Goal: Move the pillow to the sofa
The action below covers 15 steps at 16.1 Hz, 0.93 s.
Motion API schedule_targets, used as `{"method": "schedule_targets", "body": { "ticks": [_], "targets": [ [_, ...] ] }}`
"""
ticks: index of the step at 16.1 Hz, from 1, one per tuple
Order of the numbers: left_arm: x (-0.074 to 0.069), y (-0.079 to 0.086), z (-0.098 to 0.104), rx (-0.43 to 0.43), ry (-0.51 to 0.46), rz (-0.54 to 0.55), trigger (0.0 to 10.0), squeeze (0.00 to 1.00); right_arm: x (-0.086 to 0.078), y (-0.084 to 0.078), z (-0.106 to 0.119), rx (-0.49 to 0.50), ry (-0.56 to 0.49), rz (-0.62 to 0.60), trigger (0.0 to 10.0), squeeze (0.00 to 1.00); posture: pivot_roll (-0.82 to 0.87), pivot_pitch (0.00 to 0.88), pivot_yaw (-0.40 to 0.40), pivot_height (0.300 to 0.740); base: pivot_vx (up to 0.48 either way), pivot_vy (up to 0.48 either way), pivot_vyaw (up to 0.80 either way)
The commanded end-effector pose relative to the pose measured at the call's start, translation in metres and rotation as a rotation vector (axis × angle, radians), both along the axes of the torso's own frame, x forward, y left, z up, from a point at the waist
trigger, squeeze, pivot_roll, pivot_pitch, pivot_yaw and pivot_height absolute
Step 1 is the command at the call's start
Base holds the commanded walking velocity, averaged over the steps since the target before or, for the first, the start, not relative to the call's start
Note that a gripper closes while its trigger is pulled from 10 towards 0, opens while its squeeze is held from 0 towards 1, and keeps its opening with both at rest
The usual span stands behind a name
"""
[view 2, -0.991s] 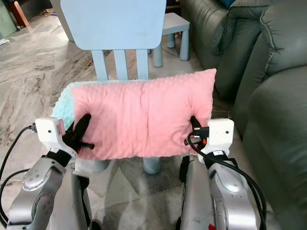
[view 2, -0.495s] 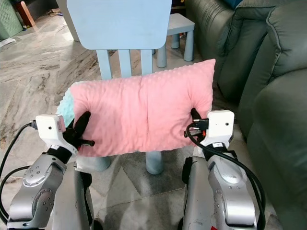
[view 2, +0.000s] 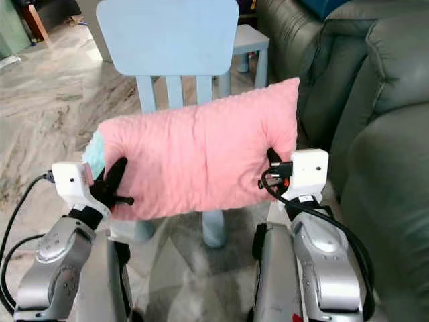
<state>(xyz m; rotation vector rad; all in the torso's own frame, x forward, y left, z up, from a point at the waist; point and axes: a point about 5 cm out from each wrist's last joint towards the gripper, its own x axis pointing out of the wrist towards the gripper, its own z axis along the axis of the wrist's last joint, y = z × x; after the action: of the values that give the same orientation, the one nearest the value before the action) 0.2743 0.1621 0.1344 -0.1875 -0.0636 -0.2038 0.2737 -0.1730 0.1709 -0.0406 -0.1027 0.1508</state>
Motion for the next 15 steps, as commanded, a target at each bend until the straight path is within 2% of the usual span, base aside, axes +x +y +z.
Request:
{"method": "schedule_targets", "body": {
  "ticks": [1, 12, 14, 15],
  "targets": [
    [0.0024, 0.0035, 0.0039, 0.019, -0.02, 0.023, 10.0, 0.0, 0.0024, -0.0002, 0.0121, -0.002, -0.043, 0.008, 10.0, 0.0, -0.18, 0.0, 0.032, 0.436, 0.0, 0.0, 0.0],
    [0.0102, -0.0008, 0.0043, 0.011, -0.034, 0.025, 10.0, 0.0, 0.0054, -0.0016, 0.0138, -0.006, -0.044, 0.017, 10.0, 0.0, -0.2, 0.0, 0.029, 0.543, 0.0, 0.0, 0.0],
    [0.0111, 0.0, 0.0045, 0.016, -0.037, 0.027, 10.0, 0.0, 0.0057, -0.0005, 0.0127, 0.009, -0.04, 0.023, 10.0, 0.0, -0.19, 0.0, 0.03, 0.575, 0.0, 0.0, 0.0],
    [0.011, 0.0011, 0.0048, 0.016, -0.038, 0.03, 10.0, 0.0, 0.0057, 0.0006, 0.012, 0.011, -0.037, 0.024, 10.0, 0.0, -0.19, 0.0, 0.031, 0.575, 0.0, 0.0, 0.0]
  ]
}}
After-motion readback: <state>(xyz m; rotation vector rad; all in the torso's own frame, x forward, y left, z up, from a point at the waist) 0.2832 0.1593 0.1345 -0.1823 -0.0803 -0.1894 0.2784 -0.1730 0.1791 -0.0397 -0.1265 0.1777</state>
